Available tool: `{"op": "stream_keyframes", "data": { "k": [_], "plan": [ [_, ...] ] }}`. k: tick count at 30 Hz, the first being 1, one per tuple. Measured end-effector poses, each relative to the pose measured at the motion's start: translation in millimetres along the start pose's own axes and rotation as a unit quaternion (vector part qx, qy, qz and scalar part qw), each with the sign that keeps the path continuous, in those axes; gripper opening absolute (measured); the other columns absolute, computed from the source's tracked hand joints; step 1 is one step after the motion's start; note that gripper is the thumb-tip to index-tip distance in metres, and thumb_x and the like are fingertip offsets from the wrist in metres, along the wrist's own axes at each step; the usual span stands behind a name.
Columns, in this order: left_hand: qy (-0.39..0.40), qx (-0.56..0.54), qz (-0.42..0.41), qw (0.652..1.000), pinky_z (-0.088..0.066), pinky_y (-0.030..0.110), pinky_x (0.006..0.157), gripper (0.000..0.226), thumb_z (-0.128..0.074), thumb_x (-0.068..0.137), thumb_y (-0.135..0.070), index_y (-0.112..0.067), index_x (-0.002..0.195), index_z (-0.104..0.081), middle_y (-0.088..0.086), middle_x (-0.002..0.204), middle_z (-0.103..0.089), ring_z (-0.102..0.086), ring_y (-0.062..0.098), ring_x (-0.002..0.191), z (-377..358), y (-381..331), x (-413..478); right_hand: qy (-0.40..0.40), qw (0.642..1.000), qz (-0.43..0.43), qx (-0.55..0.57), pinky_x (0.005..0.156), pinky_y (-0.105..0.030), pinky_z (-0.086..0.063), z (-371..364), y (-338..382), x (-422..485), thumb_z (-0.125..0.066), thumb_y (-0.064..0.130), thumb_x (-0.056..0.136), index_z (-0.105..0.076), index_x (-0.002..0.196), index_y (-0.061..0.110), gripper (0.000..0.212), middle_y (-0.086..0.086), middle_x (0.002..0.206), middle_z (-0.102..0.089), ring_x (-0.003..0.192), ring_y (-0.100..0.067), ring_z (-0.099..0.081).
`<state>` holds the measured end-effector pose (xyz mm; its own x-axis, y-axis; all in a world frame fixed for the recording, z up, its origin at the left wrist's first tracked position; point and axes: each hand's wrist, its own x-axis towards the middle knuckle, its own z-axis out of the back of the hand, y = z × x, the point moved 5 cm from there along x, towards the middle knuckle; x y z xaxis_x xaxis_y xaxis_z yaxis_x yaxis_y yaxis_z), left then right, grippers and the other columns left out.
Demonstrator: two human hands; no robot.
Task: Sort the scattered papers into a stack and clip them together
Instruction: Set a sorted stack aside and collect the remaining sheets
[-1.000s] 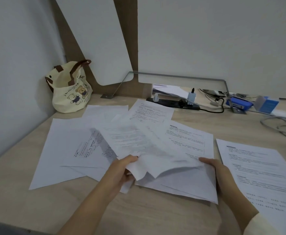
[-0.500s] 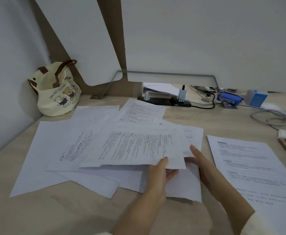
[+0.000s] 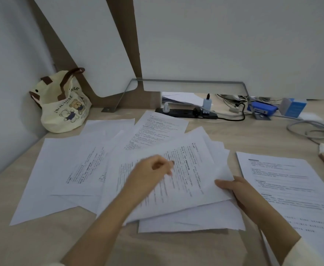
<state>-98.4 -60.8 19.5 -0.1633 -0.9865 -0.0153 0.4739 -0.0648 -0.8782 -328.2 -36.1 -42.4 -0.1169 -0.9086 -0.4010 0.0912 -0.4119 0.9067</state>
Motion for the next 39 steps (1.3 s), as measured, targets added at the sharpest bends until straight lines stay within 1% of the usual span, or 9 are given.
{"op": "stream_keyframes", "data": {
  "k": [3,8,14,18,20,23,26,32,39],
  "plan": [
    [-0.040,0.201,-0.025,0.978,-0.036,0.029,0.093,0.051,-0.062,0.081,-0.048,-0.031,0.127,-0.046,-0.012,0.129,-0.043,-0.039,0.009,0.122,20,20,28,0.009,1.000,-0.015,-0.024,0.086,-0.048,-0.053,4,4,-2,-0.060,0.013,0.084,-0.068,0.100,0.000,0.022,-0.020,0.096,-0.073,0.088,-0.039,-0.068],
    [0.095,0.170,0.084,0.977,-0.031,0.036,0.109,0.097,-0.068,0.071,-0.056,-0.022,0.146,-0.017,0.002,0.152,-0.025,-0.029,0.019,0.137,15,67,40,-0.007,0.999,-0.015,-0.031,0.067,-0.034,-0.050,5,4,-4,-0.055,0.009,0.087,-0.066,0.089,0.001,0.014,-0.018,0.080,-0.069,0.073,-0.034,-0.064],
    [0.112,0.041,0.121,0.985,-0.042,0.017,0.064,0.047,-0.068,0.078,-0.044,-0.025,0.114,-0.045,-0.017,0.100,-0.053,-0.054,-0.003,0.085,7,75,29,-0.021,0.999,-0.021,-0.020,0.067,-0.033,-0.050,3,1,2,-0.053,0.004,0.087,-0.066,0.086,-0.001,0.014,-0.014,0.070,-0.070,0.064,-0.029,-0.065],
    [0.111,-0.040,0.146,0.982,-0.050,0.023,0.070,0.039,-0.069,0.079,-0.035,-0.020,0.112,-0.054,-0.004,0.108,-0.064,-0.064,0.011,0.090,13,84,23,-0.029,0.999,-0.013,0.014,0.063,-0.032,-0.048,5,0,0,-0.054,0.011,0.089,-0.066,0.083,0.003,0.016,-0.006,0.058,-0.072,0.061,-0.027,-0.066],
    [0.084,-0.076,0.154,0.981,-0.052,0.028,0.073,0.033,-0.068,0.081,-0.031,-0.023,0.110,-0.054,-0.004,0.107,-0.064,-0.064,0.013,0.092,18,89,19,-0.023,0.998,-0.020,0.051,0.063,-0.032,-0.047,2,1,0,-0.053,0.023,0.091,-0.069,0.086,0.008,0.022,-0.007,0.069,-0.075,0.062,-0.023,-0.071],
    [-0.006,-0.156,0.169,0.973,-0.051,0.026,0.064,0.017,-0.065,0.085,-0.025,-0.023,0.097,-0.054,-0.003,0.098,-0.063,-0.063,0.013,0.084,28,96,15,-0.040,0.995,-0.042,0.081,0.076,-0.032,-0.045,0,0,2,-0.050,0.031,0.092,-0.070,0.104,0.009,0.032,-0.015,0.107,-0.071,0.099,-0.030,-0.066],
    [-0.070,-0.216,0.171,0.959,-0.050,0.026,0.063,0.025,-0.063,0.086,-0.020,-0.013,0.108,-0.054,0.005,0.102,-0.063,-0.062,0.016,0.084,31,97,15,-0.003,0.997,-0.055,0.054,0.085,-0.038,-0.050,-5,-10,-1,-0.057,0.037,0.086,-0.076,0.091,0.011,0.033,-0.011,0.101,-0.074,0.095,-0.029,-0.068],
    [-0.079,-0.236,0.158,0.956,-0.051,0.028,0.066,0.030,-0.060,0.088,-0.023,-0.016,0.116,-0.051,-0.001,0.100,-0.063,-0.062,0.016,0.086,17,84,21,0.087,0.995,-0.022,0.042,0.088,-0.042,-0.053,-25,-13,-10,-0.059,0.026,0.087,-0.064,0.113,0.009,0.032,-0.008,0.107,-0.073,0.096,-0.027,-0.070],
    [-0.014,-0.169,0.072,0.983,-0.051,0.024,0.080,0.022,-0.062,0.087,-0.018,-0.027,0.106,-0.057,0.000,0.114,-0.064,-0.062,0.013,0.098,5,72,15,-0.023,0.998,0.046,0.019,0.084,-0.045,-0.054,-34,-13,-19,-0.057,-0.001,0.083,-0.042,0.125,0.022,0.050,-0.004,0.115,-0.064,0.100,-0.028,-0.065]
  ]
}}
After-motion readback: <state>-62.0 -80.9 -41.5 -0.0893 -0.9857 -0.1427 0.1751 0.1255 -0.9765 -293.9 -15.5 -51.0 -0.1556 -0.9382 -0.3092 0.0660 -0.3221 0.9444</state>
